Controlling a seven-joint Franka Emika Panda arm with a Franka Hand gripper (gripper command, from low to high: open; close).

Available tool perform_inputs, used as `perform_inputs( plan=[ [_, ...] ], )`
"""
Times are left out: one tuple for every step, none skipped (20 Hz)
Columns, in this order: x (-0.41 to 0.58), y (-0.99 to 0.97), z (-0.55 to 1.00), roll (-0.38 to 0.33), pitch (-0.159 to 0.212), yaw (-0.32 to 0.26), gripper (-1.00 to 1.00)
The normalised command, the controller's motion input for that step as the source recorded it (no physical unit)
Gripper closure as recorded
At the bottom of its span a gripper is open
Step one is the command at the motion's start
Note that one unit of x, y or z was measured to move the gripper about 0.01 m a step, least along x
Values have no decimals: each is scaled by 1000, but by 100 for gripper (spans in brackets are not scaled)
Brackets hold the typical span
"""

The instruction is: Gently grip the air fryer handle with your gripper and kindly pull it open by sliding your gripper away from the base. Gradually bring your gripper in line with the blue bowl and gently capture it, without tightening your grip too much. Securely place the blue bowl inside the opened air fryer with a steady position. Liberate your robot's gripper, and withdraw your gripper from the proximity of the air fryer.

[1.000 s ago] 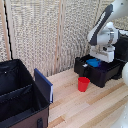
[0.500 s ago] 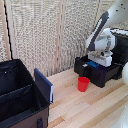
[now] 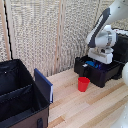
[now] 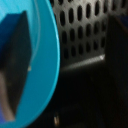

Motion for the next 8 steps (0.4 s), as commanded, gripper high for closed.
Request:
perform_inputs(
  plan=[
    [151, 14, 1000, 0, 33, 0, -100],
    [189, 23, 1000, 0, 49, 0, -100],
    [126, 0, 1000, 7, 62, 0, -100],
    [120, 0, 966, 0, 88, 0, -100],
    [163, 23, 971, 0, 108, -3, -100],
    [126, 0, 943, 0, 110, -17, -100],
    [154, 40, 903, -10, 105, -60, -100],
    [123, 0, 880, 0, 100, -30, -100]
  ],
)
